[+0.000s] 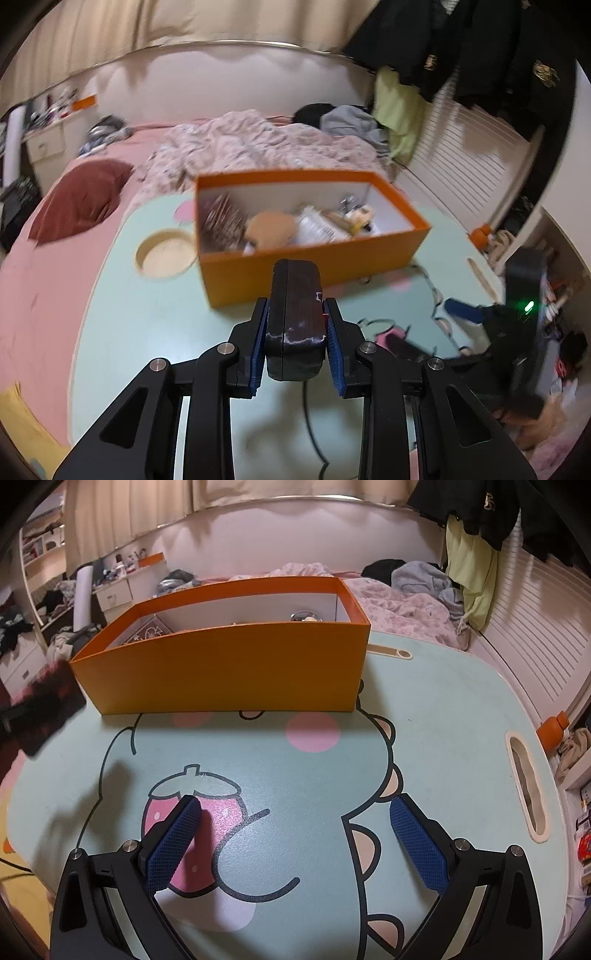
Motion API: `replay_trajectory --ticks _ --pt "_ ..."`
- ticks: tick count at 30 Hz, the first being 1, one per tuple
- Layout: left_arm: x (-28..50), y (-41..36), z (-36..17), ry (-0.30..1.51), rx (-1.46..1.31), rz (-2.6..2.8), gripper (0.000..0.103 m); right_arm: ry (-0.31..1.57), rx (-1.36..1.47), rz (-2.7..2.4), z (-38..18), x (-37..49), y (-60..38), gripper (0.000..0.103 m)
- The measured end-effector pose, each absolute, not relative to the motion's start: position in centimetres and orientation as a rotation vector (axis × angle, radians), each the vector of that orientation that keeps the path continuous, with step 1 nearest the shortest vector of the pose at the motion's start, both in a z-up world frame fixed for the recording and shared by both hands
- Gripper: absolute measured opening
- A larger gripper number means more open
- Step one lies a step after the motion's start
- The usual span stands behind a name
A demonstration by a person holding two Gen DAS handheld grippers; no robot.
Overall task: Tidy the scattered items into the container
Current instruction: 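Move the right tool over the open orange box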
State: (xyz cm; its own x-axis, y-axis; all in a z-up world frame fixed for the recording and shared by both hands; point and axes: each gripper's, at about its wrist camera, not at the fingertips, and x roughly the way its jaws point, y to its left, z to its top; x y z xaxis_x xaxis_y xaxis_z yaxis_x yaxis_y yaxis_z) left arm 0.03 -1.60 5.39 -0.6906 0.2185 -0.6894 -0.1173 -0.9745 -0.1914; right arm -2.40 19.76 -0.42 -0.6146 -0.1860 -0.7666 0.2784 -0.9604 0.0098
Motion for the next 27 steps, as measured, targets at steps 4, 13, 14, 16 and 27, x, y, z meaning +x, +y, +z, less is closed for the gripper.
replay_trajectory --ticks 4,13,14,16,27 --pt "0.4 -1.2 4.2 -0.186 -1.15 2.686 0.03 0.168 1.222 -2.608 -0.5 -2.5 19.8 0.102" --pt "-0.3 -0.6 1.6 -0.133 -1.243 2.702 0.034 0.169 1.222 -2.61 -0.5 -2.6 19.5 0.102" --pt "-0.2 -0.6 1.6 -0.139 -1.244 2.704 0.038 0.168 1.222 -2.611 -0.5 -2.6 19.6 0.102" --pt "-0.1 -0.7 1.7 -0.157 -1.236 2.703 0.039 0.168 1.222 -2.61 -0.5 -2.6 19.6 0.102" --pt "0.3 -2.2 2.9 -0.227 -1.197 2.775 0.04 0.167 1.223 -2.612 -0.4 -2.6 19.5 0.102"
